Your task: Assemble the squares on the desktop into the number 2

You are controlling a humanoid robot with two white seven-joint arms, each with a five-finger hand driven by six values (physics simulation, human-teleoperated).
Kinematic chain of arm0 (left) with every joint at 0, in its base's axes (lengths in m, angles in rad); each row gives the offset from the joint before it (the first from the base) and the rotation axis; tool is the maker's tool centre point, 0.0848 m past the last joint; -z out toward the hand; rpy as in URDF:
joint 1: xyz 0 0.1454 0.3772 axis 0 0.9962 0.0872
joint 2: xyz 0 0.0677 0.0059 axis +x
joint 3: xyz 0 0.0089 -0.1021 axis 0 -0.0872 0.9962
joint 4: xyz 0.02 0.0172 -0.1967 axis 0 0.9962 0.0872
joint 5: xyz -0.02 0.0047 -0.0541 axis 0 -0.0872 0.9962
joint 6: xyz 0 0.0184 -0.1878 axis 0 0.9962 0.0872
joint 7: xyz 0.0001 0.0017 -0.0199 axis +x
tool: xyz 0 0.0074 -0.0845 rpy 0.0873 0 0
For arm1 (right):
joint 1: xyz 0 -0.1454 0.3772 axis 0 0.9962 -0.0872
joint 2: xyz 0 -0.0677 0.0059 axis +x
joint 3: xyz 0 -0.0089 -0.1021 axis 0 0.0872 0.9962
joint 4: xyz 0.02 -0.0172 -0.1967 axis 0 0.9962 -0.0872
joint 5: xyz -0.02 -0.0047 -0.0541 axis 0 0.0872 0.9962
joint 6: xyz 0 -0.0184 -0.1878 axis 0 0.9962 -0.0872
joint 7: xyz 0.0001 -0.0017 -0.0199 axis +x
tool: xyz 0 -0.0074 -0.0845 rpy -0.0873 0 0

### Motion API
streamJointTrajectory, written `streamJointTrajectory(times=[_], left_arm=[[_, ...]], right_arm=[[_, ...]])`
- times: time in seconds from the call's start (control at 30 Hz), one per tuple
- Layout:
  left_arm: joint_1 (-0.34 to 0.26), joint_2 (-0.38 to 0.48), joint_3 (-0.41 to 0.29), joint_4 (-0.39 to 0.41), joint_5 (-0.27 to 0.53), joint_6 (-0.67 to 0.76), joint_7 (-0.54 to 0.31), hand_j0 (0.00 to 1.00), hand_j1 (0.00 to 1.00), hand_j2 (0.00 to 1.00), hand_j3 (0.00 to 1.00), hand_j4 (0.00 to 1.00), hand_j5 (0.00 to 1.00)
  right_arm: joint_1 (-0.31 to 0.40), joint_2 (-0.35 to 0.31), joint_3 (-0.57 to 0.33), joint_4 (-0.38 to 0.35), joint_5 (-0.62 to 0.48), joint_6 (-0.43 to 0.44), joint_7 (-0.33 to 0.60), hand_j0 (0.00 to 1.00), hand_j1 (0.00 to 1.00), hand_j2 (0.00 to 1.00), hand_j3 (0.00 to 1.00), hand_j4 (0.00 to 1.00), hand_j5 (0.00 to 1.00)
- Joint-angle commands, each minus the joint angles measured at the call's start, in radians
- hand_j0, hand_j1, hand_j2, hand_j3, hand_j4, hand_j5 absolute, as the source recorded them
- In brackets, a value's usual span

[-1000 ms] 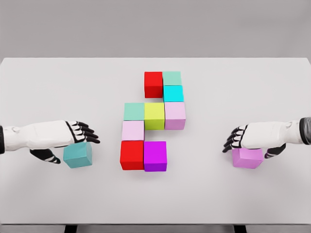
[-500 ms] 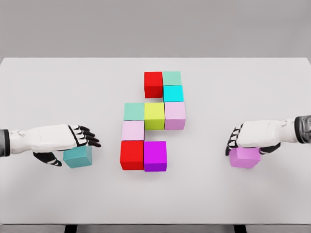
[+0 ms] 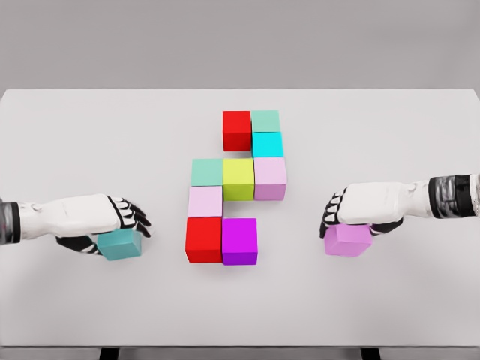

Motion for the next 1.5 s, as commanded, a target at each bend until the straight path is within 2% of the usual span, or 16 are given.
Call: streamJointTrajectory(times=[0.0, 0.03, 0.2, 0.33, 0.53, 0.63, 0.7, 1.0, 1.17, 1.3, 1.33, 1.43, 1.47], left_arm=[[0.002, 0.004, -0.003, -0.001, -0.010, -0.004, -0.005, 0.47, 0.47, 0.47, 0.47, 0.47, 0.47], [0.002, 0.003, -0.003, -0.001, -0.012, -0.004, -0.005, 0.44, 0.44, 0.44, 0.44, 0.44, 0.44], [0.002, 0.003, -0.003, -0.004, -0.010, -0.004, -0.006, 0.42, 0.42, 0.42, 0.42, 0.42, 0.42], [0.002, 0.001, -0.001, -0.008, 0.005, -0.004, -0.003, 0.34, 0.34, 0.34, 0.34, 0.34, 0.34], [-0.002, 0.001, 0.009, -0.010, 0.046, -0.004, -0.003, 0.32, 0.32, 0.32, 0.32, 0.32, 0.32], [-0.017, -0.005, 0.016, -0.002, 0.054, -0.004, -0.005, 0.32, 0.32, 0.32, 0.32, 0.32, 0.32], [-0.055, -0.008, 0.016, 0.009, 0.054, -0.004, -0.005, 0.32, 0.32, 0.32, 0.32, 0.32, 0.32], [-0.202, -0.152, 0.008, 0.179, 0.039, -0.004, -0.013, 0.33, 0.33, 0.33, 0.33, 0.33, 0.33], [-0.265, -0.229, 0.008, 0.272, -0.018, -0.004, -0.013, 0.33, 0.33, 0.33, 0.33, 0.33, 0.33], [-0.313, -0.308, 0.003, 0.377, -0.058, -0.004, -0.013, 0.33, 0.33, 0.33, 0.33, 0.33, 0.33], [-0.328, -0.331, 0.002, 0.401, -0.066, -0.004, -0.014, 0.33, 0.33, 0.33, 0.33, 0.33, 0.33], [-0.374, -0.404, -0.001, 0.484, -0.115, -0.004, -0.014, 0.33, 0.33, 0.33, 0.33, 0.33, 0.33], [-0.383, -0.419, -0.001, 0.504, -0.130, -0.004, -0.014, 0.33, 0.33, 0.33, 0.33, 0.33, 0.33]], right_arm=[[-0.002, 0.029, 0.000, -0.001, -0.007, 0.001, -0.002, 0.70, 0.70, 0.70, 0.70, 0.70, 0.70], [-0.002, 0.036, 0.000, -0.001, -0.007, 0.001, -0.002, 0.70, 0.70, 0.70, 0.70, 0.70, 0.70], [-0.002, 0.073, 0.000, -0.001, -0.007, 0.001, 0.006, 0.70, 0.70, 0.70, 0.70, 0.70, 0.70], [-0.017, 0.092, 0.000, 0.001, -0.007, 0.001, 0.009, 0.70, 0.70, 0.70, 0.70, 0.70, 0.70], [-0.029, 0.093, -0.002, 0.006, -0.007, 0.001, 0.010, 0.70, 0.70, 0.70, 0.70, 0.70, 0.70], [-0.037, 0.102, -0.002, 0.007, -0.007, 0.001, 0.012, 0.70, 0.70, 0.70, 0.70, 0.70, 0.70], [-0.037, 0.115, -0.002, 0.012, -0.005, 0.001, 0.012, 0.70, 0.70, 0.70, 0.70, 0.70, 0.70], [-0.037, 0.171, 0.004, 0.015, -0.001, 0.001, 0.032, 0.70, 0.70, 0.70, 0.70, 0.70, 0.70], [-0.038, 0.194, 0.015, 0.036, 0.002, 0.001, 0.035, 0.70, 0.70, 0.70, 0.70, 0.70, 0.70], [-0.037, 0.210, 0.016, 0.056, 0.004, 0.001, 0.037, 0.71, 0.71, 0.71, 0.71, 0.71, 0.71], [-0.037, 0.210, 0.016, 0.058, 0.004, 0.001, 0.037, 0.72, 0.72, 0.72, 0.72, 0.72, 0.72], [-0.032, 0.208, 0.018, 0.058, 0.004, 0.001, 0.038, 1.00, 1.00, 1.00, 1.00, 1.00, 1.00], [-0.031, 0.208, 0.026, 0.058, 0.006, 0.001, 0.038, 1.00, 1.00, 1.00, 1.00, 1.00, 1.00]])
